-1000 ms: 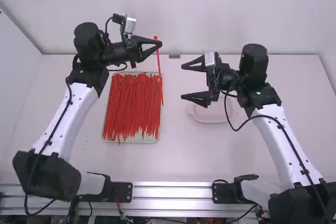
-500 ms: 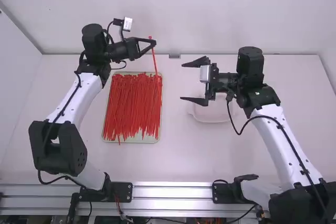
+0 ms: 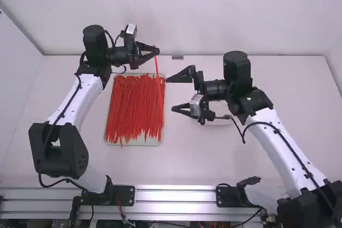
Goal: Fasten the cable tie
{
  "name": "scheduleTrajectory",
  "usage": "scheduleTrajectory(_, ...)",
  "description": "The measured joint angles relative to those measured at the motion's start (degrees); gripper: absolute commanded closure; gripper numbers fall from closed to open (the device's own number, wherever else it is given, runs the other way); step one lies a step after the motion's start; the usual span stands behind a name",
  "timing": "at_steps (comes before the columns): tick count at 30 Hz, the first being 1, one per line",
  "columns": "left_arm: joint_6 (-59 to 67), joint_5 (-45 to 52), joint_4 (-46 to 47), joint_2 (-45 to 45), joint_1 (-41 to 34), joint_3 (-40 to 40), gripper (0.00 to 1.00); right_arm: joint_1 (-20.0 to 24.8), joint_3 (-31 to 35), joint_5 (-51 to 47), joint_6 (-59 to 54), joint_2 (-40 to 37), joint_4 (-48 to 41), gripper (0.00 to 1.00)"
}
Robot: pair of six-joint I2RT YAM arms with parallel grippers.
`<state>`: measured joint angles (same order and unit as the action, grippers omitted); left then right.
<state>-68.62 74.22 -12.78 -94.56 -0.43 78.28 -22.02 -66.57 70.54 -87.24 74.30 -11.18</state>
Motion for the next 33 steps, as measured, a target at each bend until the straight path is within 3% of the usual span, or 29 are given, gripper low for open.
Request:
scheduleTrajectory(5, -11.1, 2.03, 4.15, 0.0, 0.0, -0.02, 0.98, -2.4, 0.0, -0.02, -9.86, 0.0, 0.02, 0.01)
scheduleTrajectory(14, -17.18, 4.15, 5.07, 0.0, 0.0, 0.0, 0.98, -4.87, 0.0, 0.85, -21.99, 0.0, 0.04, 0.01)
scheduleTrajectory(19, -18.86, 4.22, 5.62, 0.0, -0.07, 0.0, 0.98, -4.87, 0.0, 3.13, -26.4, 0.0, 0.26, 0.16)
scheduleTrajectory(26, -18.97, 1.14, 9.22, 0.0, -0.9, 0.0, 0.98, -4.85, 0.0, 3.45, -27.82, 0.0, 0.76, 0.2)
scheduleTrajectory(28, -18.78, 0.76, 9.31, 0.0, -1.11, 0.0, 0.98, -4.83, 0.0, 3.52, -28.0, 0.0, 0.63, 0.25)
scheduleTrajectory(33, -18.78, 0.04, 9.35, 0.0, -1.38, 0.0, 0.98, -3.76, 0.0, 4.57, -28.11, 0.0, 0.26, 0.64)
